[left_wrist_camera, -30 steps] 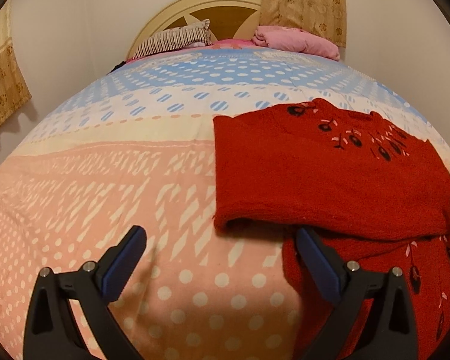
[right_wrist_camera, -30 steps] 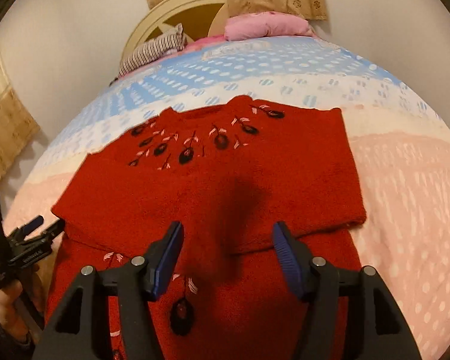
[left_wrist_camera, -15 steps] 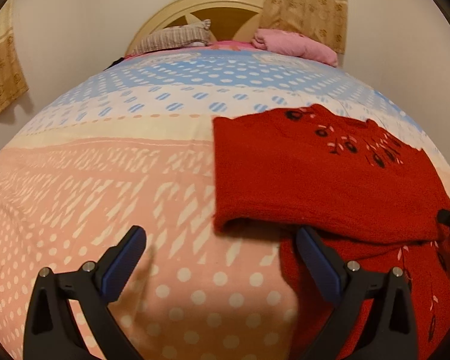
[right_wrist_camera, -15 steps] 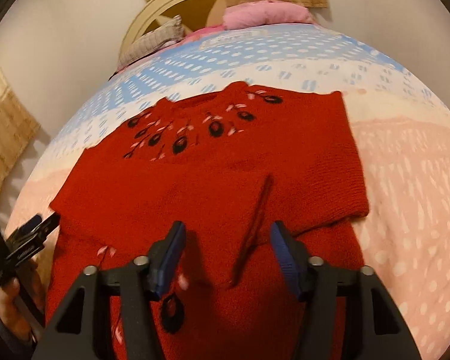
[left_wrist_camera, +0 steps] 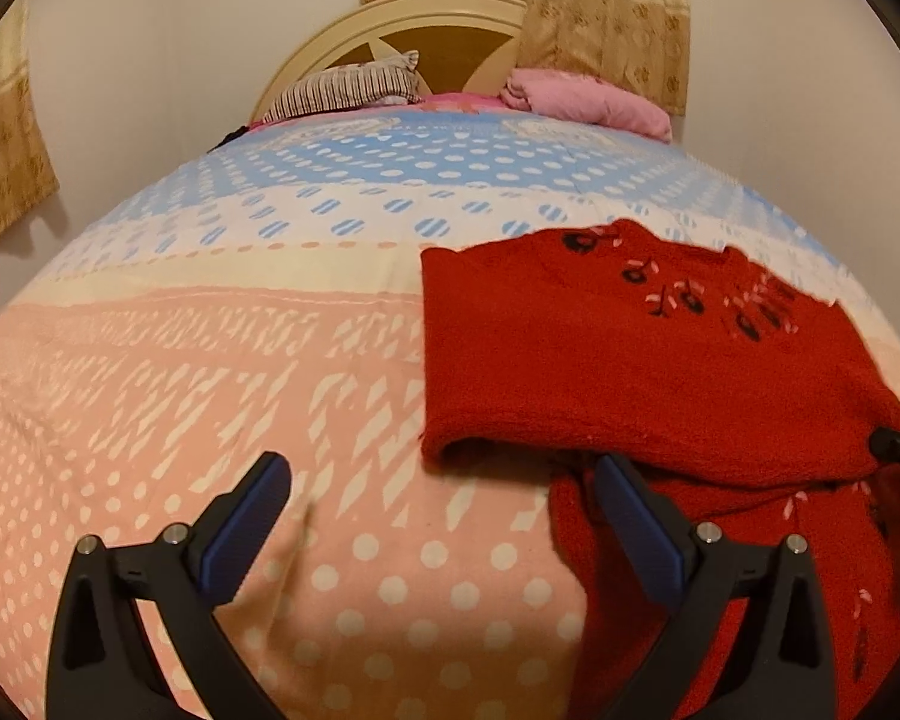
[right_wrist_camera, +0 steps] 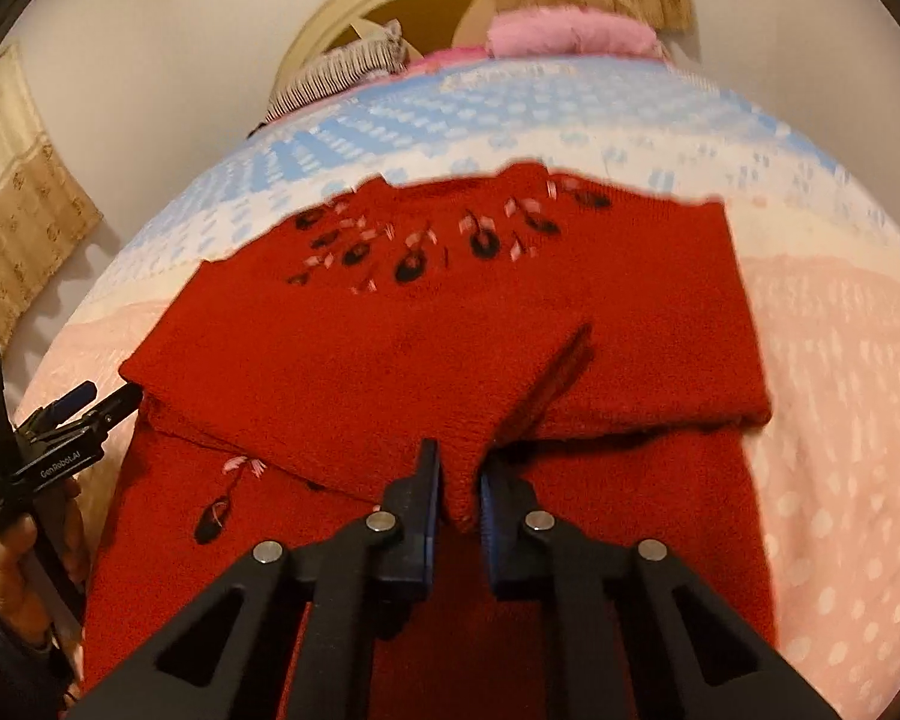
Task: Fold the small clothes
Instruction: 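Grasp the sweater hem with the right tool, then lift the hem with the right tool and fold it toward the collar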
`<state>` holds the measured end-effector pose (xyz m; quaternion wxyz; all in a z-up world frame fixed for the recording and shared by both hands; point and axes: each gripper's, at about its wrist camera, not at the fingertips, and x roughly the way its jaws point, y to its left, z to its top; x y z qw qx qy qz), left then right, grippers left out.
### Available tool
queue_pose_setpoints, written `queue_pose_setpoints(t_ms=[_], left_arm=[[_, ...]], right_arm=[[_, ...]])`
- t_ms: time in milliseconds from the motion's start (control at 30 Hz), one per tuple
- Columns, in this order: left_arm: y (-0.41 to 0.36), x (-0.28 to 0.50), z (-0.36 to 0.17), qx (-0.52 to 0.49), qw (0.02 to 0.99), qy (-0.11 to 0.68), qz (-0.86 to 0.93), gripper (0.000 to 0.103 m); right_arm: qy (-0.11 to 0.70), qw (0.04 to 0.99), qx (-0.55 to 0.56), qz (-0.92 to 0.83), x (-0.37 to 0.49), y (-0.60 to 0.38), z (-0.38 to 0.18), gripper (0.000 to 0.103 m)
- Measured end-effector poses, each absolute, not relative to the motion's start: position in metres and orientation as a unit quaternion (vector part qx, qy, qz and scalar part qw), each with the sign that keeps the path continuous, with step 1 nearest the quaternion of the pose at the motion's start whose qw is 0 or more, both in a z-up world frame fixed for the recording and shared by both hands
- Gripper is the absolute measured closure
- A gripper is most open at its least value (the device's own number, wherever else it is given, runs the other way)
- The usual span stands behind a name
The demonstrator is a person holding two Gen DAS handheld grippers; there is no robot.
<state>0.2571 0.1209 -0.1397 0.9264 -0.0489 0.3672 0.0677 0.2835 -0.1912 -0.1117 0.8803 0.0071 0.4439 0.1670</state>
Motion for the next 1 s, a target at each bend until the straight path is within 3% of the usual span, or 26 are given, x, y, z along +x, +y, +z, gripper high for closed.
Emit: queue_pose_setpoints(t_ms=[433, 667, 833, 1000], left_arm=[[0.135, 0.260, -0.149, -0.088, 0.913, 0.392, 0.077, 0.000], [0.079, 0.254, -0.130, 0.043, 0.930, 0.359, 0.060, 0.000], [0.074, 0.286, -0.135, 0.030, 0.915, 0.398, 0.061, 0.000], [0.088, 0.268, -0.121, -0.022, 0.920, 0.384, 0.067, 0.000]], right_arm=[[0.343, 0.929, -0.051, 0.127, 0.291, -0.214, -0.030, 0.093], [0.362, 0.921, -0.039, 0.136, 0.302, -0.222, -0.045, 0.093], [0.324, 0.931, -0.048, 0.160, 0.295, -0.206, -0.020, 0.093], [0.304, 0.935, -0.060, 0.170, 0.292, -0.198, 0.000, 0.093]])
